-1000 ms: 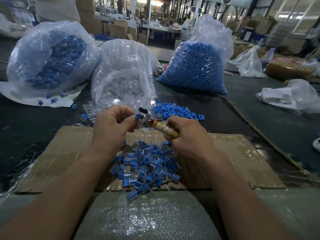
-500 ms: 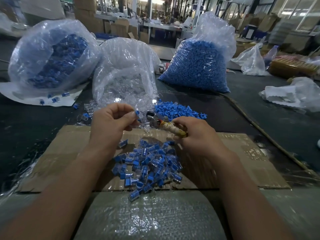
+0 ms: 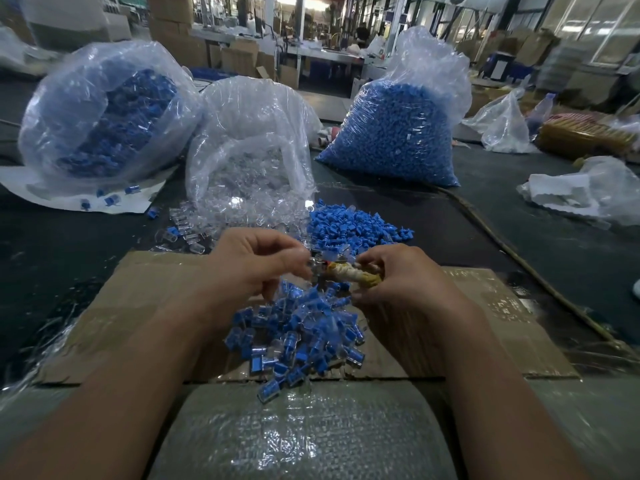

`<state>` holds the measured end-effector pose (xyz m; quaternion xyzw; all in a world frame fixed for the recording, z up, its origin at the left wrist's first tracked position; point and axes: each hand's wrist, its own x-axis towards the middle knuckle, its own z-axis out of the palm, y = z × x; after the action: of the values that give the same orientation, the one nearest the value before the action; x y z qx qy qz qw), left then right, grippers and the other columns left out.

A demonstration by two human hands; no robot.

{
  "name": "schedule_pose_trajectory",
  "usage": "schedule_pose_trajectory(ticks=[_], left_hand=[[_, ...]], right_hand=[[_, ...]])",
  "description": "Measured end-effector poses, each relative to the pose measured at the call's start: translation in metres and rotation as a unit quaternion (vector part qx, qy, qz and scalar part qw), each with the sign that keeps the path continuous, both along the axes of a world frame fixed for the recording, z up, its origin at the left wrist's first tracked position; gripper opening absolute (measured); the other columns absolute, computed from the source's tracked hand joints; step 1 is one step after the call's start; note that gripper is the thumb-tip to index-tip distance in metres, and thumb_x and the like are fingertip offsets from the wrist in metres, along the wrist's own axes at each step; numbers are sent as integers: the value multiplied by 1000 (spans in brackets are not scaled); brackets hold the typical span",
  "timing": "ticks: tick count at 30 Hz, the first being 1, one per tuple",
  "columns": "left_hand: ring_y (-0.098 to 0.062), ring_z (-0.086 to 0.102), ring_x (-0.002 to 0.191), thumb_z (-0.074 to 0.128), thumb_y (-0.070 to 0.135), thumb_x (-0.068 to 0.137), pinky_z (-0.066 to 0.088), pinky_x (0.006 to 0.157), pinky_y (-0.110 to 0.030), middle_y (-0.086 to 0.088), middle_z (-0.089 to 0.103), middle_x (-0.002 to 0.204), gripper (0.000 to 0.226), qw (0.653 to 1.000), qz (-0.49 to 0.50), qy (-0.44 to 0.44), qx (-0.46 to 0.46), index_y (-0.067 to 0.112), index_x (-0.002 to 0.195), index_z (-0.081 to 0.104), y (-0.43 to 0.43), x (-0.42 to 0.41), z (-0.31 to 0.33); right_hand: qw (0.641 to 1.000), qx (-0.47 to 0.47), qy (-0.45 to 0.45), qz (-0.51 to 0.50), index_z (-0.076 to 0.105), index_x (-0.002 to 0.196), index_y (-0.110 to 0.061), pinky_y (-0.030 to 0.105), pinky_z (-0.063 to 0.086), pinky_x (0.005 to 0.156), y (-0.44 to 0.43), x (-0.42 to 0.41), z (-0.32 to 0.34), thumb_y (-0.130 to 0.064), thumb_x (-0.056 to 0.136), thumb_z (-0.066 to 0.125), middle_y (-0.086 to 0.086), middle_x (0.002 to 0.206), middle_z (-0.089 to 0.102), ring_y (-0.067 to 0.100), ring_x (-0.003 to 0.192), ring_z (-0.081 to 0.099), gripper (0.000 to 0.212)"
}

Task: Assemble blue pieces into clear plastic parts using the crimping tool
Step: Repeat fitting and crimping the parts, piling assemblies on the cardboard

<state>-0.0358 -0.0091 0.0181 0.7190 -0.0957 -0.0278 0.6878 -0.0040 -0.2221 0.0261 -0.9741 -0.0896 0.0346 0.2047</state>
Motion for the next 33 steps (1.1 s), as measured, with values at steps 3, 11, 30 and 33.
schedule_pose_trajectory(ticks=[3, 11, 30, 33], left_hand=[[0, 50, 40, 60, 12, 83, 41, 41, -12, 0, 68, 68, 9, 982, 187, -16, 3, 17, 81, 68, 5, 7, 0], [-9, 55, 91, 52, 0, 88, 44, 78, -21, 6, 60, 102, 33, 907, 362, -65, 203, 13, 117, 62, 17, 22, -16], [-15, 52, 76, 56, 17, 90, 38, 68, -31, 4, 57, 79, 9, 884, 321, -72, 333, 18, 81, 59, 24, 33, -29], [-15, 57, 70, 57, 11, 87, 44, 59, -29, -1, 59, 75, 15, 916, 320, -69, 231, 17, 74, 57, 21, 30, -25]], right_hand=[[1000, -5, 5, 3, 62, 112, -30, 35, 48, 85, -1, 1, -1, -39, 63, 81, -9, 106, 62, 13, 95, 55, 54], [997, 30, 76, 9, 50, 127, -31, 28, 36, 79, -5, 3, -3, -38, 63, 82, -10, 113, 52, 8, 96, 43, 72], [994, 89, 57, -24, 59, 118, -27, 26, 38, 74, -18, 9, -3, -46, 75, 70, -8, 109, 56, 9, 95, 50, 49], [992, 106, -3, -70, 64, 107, -23, 22, 38, 66, -23, 13, -3, -39, 83, 65, -11, 91, 58, 2, 80, 52, 30]])
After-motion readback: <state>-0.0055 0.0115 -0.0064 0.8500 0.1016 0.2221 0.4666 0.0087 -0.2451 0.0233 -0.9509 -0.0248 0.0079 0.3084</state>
